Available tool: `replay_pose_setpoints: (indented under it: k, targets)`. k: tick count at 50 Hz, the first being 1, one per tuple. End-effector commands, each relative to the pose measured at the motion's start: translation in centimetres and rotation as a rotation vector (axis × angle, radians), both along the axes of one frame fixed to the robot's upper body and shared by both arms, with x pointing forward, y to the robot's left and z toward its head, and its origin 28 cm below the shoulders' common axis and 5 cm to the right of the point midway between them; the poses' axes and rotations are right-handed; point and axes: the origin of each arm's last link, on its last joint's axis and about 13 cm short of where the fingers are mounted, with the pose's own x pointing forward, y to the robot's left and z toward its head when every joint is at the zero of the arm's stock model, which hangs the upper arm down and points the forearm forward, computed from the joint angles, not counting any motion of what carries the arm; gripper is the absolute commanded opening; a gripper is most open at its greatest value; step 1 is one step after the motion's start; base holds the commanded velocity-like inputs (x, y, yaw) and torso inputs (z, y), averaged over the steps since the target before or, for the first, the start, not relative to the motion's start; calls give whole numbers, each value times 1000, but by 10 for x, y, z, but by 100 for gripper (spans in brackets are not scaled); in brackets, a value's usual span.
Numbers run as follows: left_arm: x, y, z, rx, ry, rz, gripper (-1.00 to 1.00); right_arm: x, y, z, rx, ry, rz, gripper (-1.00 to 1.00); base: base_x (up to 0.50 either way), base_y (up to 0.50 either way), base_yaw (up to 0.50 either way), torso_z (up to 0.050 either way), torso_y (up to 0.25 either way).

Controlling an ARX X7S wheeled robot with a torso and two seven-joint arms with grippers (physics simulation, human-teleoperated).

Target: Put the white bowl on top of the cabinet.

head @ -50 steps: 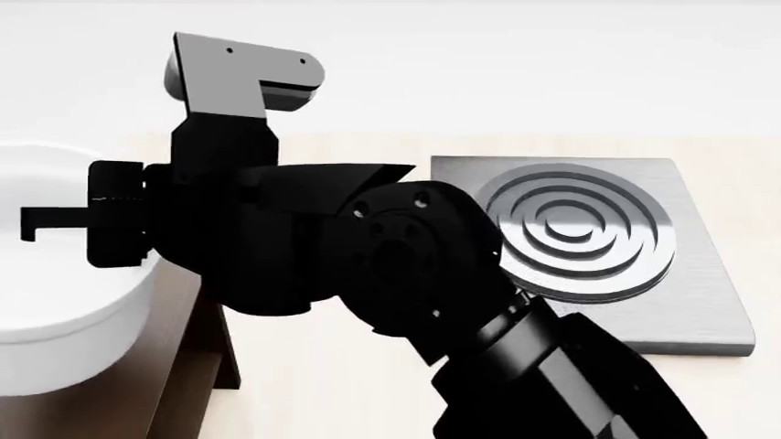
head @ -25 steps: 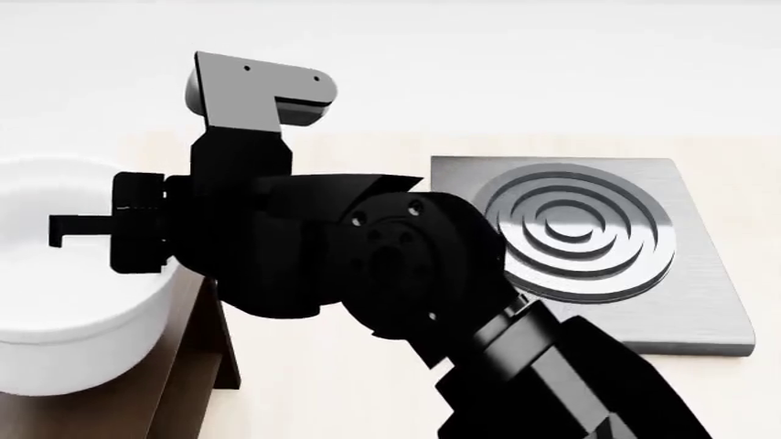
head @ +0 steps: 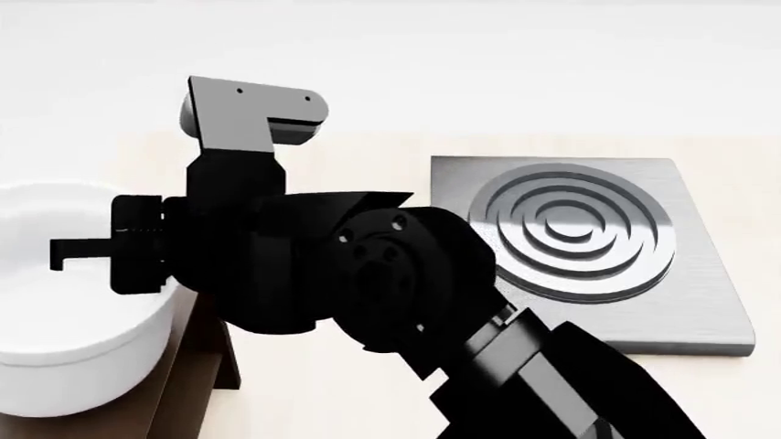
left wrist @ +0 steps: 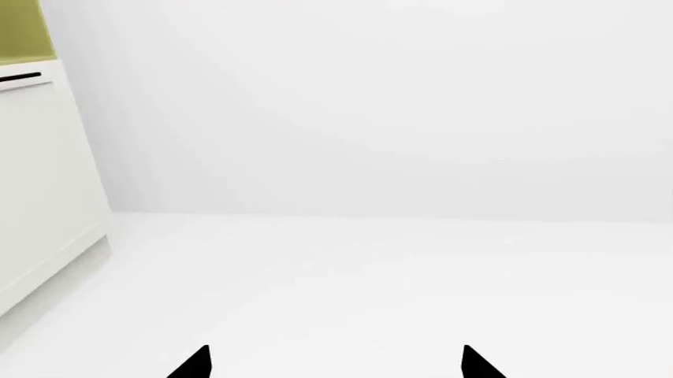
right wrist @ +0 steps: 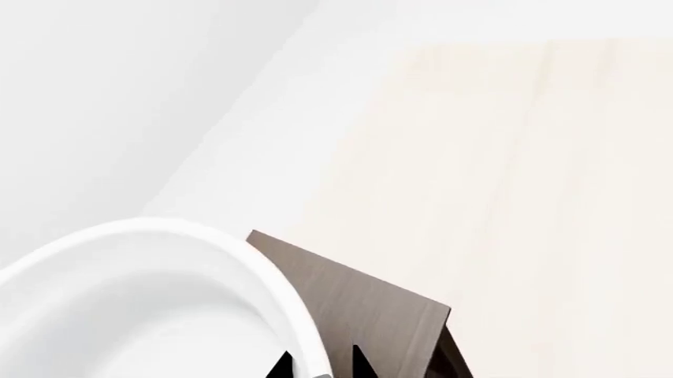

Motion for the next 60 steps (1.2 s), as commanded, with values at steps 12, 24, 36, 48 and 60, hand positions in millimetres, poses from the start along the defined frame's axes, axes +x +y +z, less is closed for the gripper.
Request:
replay_pose_setpoints:
  k: [12,24,36,48,60]
  targets:
    - [0,0,0,-1,-2,-1,100,4,4,2,27,-18,0,-100,0,0,0,0,1]
    - [0,0,0,0,-4,-1,100,8,5,-4,30,-6,0,-100,1,0,1,0,0]
    - [0,0,0,-1,-5,-2,100,11,5,-10,16,6,-17,100,0,0,1,0,0]
    - [0,0,0,-1,-6,0,100,9,5,-8,15,1,-15,100,0,0,0,0,0]
    - [0,0,0,-2,-5,-1,100,5,4,-5,21,-11,-13,100,0,0,0,0,0]
